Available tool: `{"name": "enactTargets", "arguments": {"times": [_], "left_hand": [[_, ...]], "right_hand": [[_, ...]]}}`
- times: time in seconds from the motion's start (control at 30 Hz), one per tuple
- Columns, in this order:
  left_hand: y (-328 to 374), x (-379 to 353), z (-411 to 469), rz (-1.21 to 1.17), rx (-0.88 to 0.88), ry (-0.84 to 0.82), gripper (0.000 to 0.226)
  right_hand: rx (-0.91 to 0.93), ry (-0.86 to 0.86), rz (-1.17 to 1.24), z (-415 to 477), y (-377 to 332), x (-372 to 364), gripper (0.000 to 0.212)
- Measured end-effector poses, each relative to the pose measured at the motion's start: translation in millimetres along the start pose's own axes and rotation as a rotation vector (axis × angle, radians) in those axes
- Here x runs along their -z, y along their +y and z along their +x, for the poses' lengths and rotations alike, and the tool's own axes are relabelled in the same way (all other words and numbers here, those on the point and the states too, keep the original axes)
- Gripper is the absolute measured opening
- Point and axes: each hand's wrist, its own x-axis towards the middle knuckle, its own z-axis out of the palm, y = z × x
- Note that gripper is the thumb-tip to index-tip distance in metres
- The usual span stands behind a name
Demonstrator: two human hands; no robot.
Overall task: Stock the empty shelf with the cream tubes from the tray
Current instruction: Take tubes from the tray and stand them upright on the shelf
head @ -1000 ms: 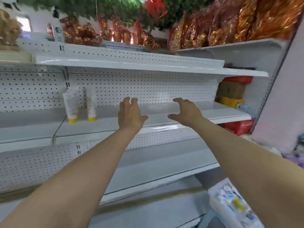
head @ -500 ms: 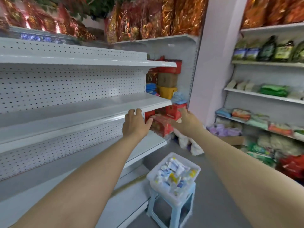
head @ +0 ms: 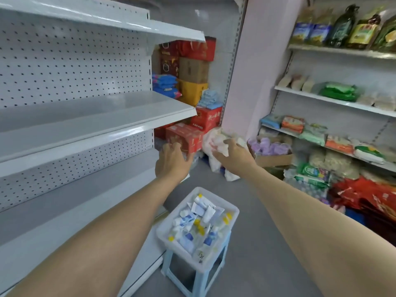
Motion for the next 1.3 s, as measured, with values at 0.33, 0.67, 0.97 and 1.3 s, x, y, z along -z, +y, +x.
{"name": "enactTargets", "arguments": {"times": [0.33, 0.67, 0.97, 1.3], "left_hand": [[-51, -147, 101, 0.044, 0.183, -0.241, 0.054], [-132, -300, 94, 0.034, 0.484, -0.520, 0.056], [-199, -390, 47, 0.048, 0.894, -0.648, 0.062], [-248, -427, 19, 0.082, 1.000, -0.837, 0.071]], "right_hand": [[-0.150, -0.285, 0.003, 134, 87, -111, 0.069], [-0.376, -0.700, 0.121, 200, 189, -265, 0.061], [-0.753, -0.956, 0.336, 211, 262, -402, 0.078], [-1.071, -0.812, 0.416, 198, 285, -480, 0.032]]}}
